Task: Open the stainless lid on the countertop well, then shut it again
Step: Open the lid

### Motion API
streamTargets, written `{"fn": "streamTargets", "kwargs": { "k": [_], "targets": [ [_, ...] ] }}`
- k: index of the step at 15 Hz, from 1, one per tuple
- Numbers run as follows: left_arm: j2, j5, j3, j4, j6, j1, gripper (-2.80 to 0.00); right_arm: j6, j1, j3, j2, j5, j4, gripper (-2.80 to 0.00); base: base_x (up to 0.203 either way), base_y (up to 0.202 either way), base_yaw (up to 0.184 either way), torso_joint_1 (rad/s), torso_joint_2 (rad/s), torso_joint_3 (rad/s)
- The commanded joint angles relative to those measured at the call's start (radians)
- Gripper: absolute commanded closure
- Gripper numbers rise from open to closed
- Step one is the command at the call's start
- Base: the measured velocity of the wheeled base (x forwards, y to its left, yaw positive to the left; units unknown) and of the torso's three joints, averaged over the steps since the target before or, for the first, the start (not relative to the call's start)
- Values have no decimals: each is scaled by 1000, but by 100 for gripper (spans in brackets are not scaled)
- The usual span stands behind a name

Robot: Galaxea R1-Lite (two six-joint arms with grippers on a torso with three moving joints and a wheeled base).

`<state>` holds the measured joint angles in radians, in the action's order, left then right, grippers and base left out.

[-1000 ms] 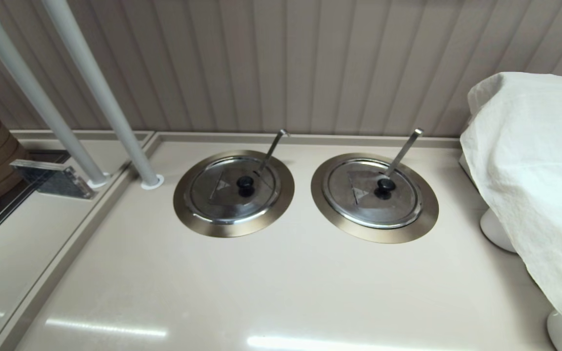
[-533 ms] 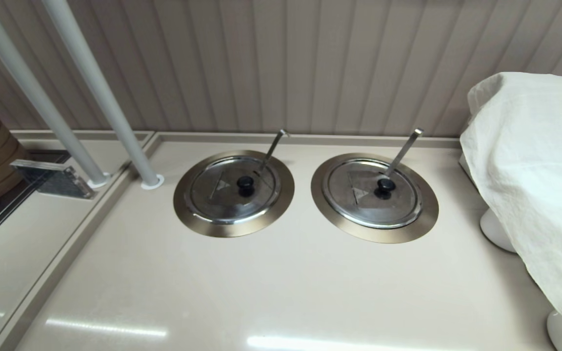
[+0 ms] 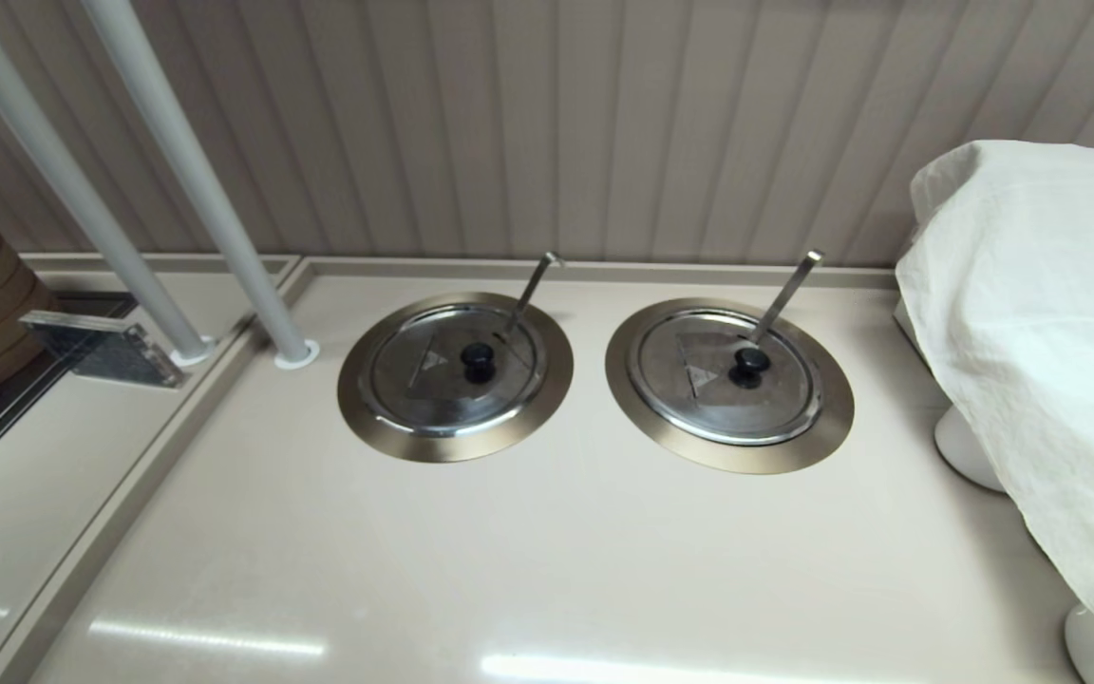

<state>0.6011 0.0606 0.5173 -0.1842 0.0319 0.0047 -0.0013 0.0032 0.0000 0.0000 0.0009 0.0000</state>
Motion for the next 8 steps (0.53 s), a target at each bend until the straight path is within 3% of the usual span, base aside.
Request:
{"fn": "streamTargets", "kwargs": {
  "k": [1,4,6,8],
  "targets": [
    [322,0,152,-41,-8,-5,0,0,0,0,0,0,0,-280,0,0,0,0,0,0],
    [643,-2,549,-197,-64,-99,0,0,0,0,2,1,0,-280,0,0,0,0,0,0],
    [808,-9,698,-238,-130,-226,0,0,0,0,1,0,0,-280,0,0,0,0,0,0],
    [949,-49,768,-152,-236,-352,0,0,0,0,1,0,0,-280,0,0,0,0,0,0]
  ]
}}
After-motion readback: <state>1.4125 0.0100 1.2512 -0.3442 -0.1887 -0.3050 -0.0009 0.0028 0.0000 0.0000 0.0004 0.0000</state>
